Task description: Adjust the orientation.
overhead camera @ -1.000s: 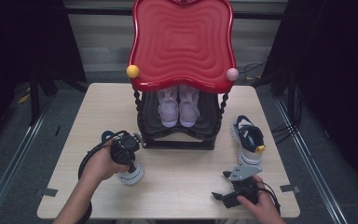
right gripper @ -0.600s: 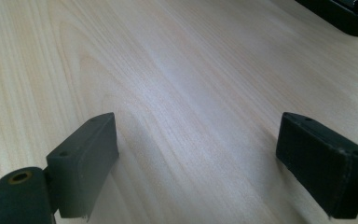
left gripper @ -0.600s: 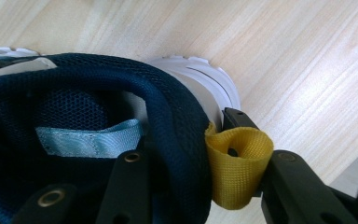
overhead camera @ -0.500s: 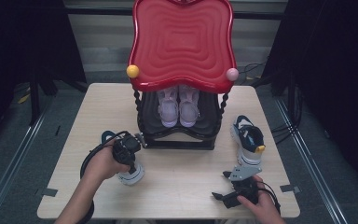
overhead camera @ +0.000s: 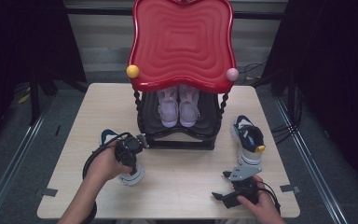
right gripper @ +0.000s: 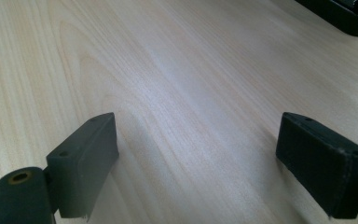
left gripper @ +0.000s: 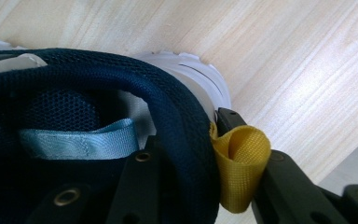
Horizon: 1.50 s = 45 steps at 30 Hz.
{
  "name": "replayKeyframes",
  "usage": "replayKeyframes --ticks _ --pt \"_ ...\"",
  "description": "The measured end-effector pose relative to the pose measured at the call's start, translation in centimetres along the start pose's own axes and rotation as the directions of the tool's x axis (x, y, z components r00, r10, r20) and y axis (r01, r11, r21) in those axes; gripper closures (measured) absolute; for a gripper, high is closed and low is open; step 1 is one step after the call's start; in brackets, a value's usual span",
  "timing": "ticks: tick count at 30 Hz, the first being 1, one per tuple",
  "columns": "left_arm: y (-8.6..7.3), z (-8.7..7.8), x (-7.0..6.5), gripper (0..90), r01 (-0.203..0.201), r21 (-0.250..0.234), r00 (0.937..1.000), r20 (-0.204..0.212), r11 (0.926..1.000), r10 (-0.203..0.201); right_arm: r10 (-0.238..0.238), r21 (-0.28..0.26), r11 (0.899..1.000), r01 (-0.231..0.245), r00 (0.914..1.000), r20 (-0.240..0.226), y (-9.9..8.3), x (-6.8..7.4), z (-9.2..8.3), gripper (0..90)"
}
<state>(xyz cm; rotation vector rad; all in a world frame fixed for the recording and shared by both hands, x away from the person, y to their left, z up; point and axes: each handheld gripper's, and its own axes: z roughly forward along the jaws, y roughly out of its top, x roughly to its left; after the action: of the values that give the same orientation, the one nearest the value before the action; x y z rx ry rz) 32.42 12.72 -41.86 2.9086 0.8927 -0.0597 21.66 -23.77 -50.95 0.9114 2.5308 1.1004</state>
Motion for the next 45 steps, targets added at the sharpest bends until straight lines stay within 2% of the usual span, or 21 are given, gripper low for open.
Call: replayKeyframes --ticks 2,3,4,5,6,9,13,20,21,24,25,28,31,34,40,45 --pt "-0.1 -0.1 -0.1 73.5 -0.021 0.006 0.9996 -0.021 0.9998 0.021 -0.001 0.000 1.000 0.001 1.0000 -0.001 0.0 0.0 0.0 11.9" --pt "-0.2 -0.1 -0.3 74.2 -0.012 -0.006 0.9994 -0.031 0.9999 0.012 -0.002 0.000 1.000 0.002 1.0000 -0.001 0.0 0.0 0.0 11.9" --pt "-0.3 -0.2 -0.1 75.2 -0.038 0.008 0.9980 -0.051 0.9992 0.039 -0.002 0.000 1.000 0.002 1.0000 -0.001 0.0 0.0 0.0 11.9" --pt "-0.5 -0.2 -0.3 75.6 -0.015 -0.009 0.9983 -0.057 0.9998 0.015 -0.002 0.000 1.000 0.002 1.0000 -0.001 0.0 0.0 0.0 11.9" --pt "-0.6 -0.5 -0.2 75.7 -0.024 -0.017 0.9977 -0.064 0.9996 0.023 -0.002 0.000 1.000 0.002 1.0000 0.000 0.0 0.0 0.0 11.9" --pt "-0.8 -1.5 -0.2 75.9 -0.028 -0.034 0.9979 -0.059 0.9990 0.026 -0.002 0.000 1.000 0.002 1.0000 0.000 0.0 0.0 0.0 11.9" --pt "-0.9 -2.8 -0.2 75.9 -0.050 -0.042 0.9961 -0.074 0.9979 0.047 -0.002 0.000 1.000 0.002 1.0000 0.000 0.0 0.0 0.0 11.9" --pt "-0.9 -4.3 -0.5 75.9 -0.066 -0.030 0.9969 -0.044 0.9974 0.064 0.000 -0.001 1.000 0.000 1.0000 0.000 0.0 0.0 0.0 12.0" --pt "-0.8 -4.7 -0.4 75.8 -0.088 -0.018 0.9951 -0.046 0.9960 0.087 0.000 -0.001 1.000 0.000 1.0000 0.000 0.0 0.0 0.0 11.9" --pt "-0.9 -5.4 -0.7 75.8 -0.072 -0.026 0.9967 -0.040 0.9971 0.071 -0.001 -0.003 1.000 0.001 1.0000 0.000 0.0 0.0 0.0 11.9" --pt "-0.9 -5.7 -0.6 75.8 -0.091 -0.011 0.9948 -0.047 0.9958 0.090 -0.002 -0.003 1.000 0.002 1.0000 -0.001 0.0 0.0 0.0 11.9" --pt "-0.9 -6.6 -0.9 75.7 -0.081 -0.024 0.9950 -0.060 0.9964 0.080 -0.001 -0.003 1.000 0.001 1.0000 -0.001 0.0 0.0 0.0 11.9" --pt "-0.9 -7.8 -0.9 75.6 -0.103 -0.020 0.9927 -0.065 0.9945 0.101 -0.001 -0.003 1.000 0.001 1.0000 0.000 0.0 0.0 0.0 12.0" --pt "-0.8 -8.8 -1.1 75.6 -0.097 -0.036 0.9934 -0.064 0.9946 0.095 -0.001 -0.002 1.000 0.001 1.0000 -0.001 0.0 0.0 0.0 11.9" --pt "-0.5 -10.2 -1.2 75.5 -0.114 -0.021 0.9915 -0.066 0.9933 0.112 -0.001 -0.002 1.000 0.001 1.0000 -0.001 0.0 0.0 0.0 11.9" --pt "-0.3 -11.3 -1.4 75.4 -0.129 -0.018 0.9905 -0.050 0.9915 0.128 -0.001 -0.002 1.000 0.001 1.0000 0.000 0.0 0.0 0.0 11.9"
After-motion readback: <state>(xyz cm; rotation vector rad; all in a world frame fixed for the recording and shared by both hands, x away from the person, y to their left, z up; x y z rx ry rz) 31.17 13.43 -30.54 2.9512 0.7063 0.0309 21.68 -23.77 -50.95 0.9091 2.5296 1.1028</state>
